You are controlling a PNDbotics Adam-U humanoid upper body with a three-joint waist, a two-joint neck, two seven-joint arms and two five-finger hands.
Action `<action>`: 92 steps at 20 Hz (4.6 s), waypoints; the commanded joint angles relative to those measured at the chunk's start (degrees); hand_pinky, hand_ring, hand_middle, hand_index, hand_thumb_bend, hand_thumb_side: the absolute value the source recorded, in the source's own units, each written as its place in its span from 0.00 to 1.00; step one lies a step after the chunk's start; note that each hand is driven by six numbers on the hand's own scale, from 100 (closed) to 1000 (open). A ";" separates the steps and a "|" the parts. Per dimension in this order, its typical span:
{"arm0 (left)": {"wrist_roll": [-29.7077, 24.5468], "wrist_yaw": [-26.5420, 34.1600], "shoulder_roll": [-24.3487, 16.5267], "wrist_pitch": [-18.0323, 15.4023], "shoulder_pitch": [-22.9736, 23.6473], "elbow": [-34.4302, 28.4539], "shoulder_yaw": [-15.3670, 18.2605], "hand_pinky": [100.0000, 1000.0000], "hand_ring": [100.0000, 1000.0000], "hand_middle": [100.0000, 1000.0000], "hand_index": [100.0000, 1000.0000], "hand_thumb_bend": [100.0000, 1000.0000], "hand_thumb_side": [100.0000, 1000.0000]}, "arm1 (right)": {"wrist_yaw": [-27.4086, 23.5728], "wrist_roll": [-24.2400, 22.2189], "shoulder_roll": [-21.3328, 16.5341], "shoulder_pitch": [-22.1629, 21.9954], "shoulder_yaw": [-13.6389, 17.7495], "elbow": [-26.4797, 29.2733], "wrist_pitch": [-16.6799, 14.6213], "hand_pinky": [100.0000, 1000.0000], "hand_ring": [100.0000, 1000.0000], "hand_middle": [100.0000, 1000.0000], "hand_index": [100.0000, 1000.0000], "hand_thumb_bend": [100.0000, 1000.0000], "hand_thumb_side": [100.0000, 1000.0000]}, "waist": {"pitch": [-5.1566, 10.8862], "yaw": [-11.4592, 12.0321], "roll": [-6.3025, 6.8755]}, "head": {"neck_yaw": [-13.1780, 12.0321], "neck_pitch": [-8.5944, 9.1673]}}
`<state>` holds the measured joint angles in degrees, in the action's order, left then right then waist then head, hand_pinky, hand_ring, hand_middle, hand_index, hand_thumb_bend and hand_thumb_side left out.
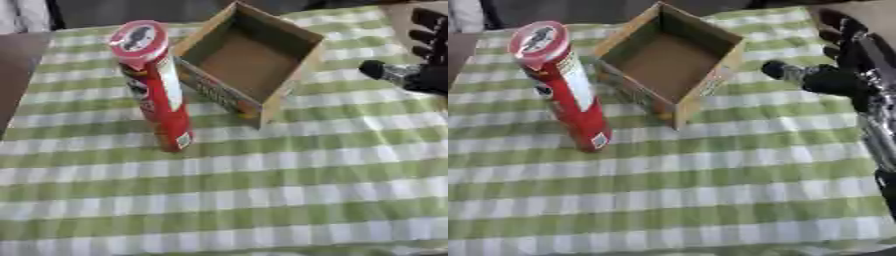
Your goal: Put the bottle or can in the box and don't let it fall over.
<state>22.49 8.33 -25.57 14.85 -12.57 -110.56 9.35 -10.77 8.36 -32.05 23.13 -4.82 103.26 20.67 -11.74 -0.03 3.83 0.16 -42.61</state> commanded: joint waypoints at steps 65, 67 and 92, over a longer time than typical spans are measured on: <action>-20.16 -2.69 -8.85 6.35 -6.79 1.47 -14.89 0.98 0.67 0.80 0.84 0.77 0.37 | -0.36 3.24 -1.18 1.09 0.21 1.39 2.16 1.00 1.00 0.98 0.98 0.00 0.54 | 1.22 -0.48 0.03 | -0.69 0.65; -21.80 -3.36 -8.90 5.64 -6.52 1.27 -14.83 0.99 0.67 0.80 0.85 0.78 0.38 | -0.40 3.24 -1.19 1.08 0.20 1.38 2.20 1.00 1.00 0.98 0.98 0.00 0.54 | 1.22 -0.48 0.00 | -0.73 0.73; -26.98 -5.41 -4.17 5.02 -9.28 4.68 -17.98 0.99 0.68 0.80 0.84 0.79 0.38 | -1.53 3.21 -0.90 0.85 0.10 1.42 2.17 1.00 1.00 0.98 0.98 0.00 0.55 | 1.23 -0.84 -0.06 | -1.36 0.81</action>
<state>-4.22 3.20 -29.04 19.96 -21.03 -105.53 -8.79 -11.88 11.45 -32.05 23.38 -5.00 103.79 22.90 -11.64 -0.82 4.01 -0.92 -42.19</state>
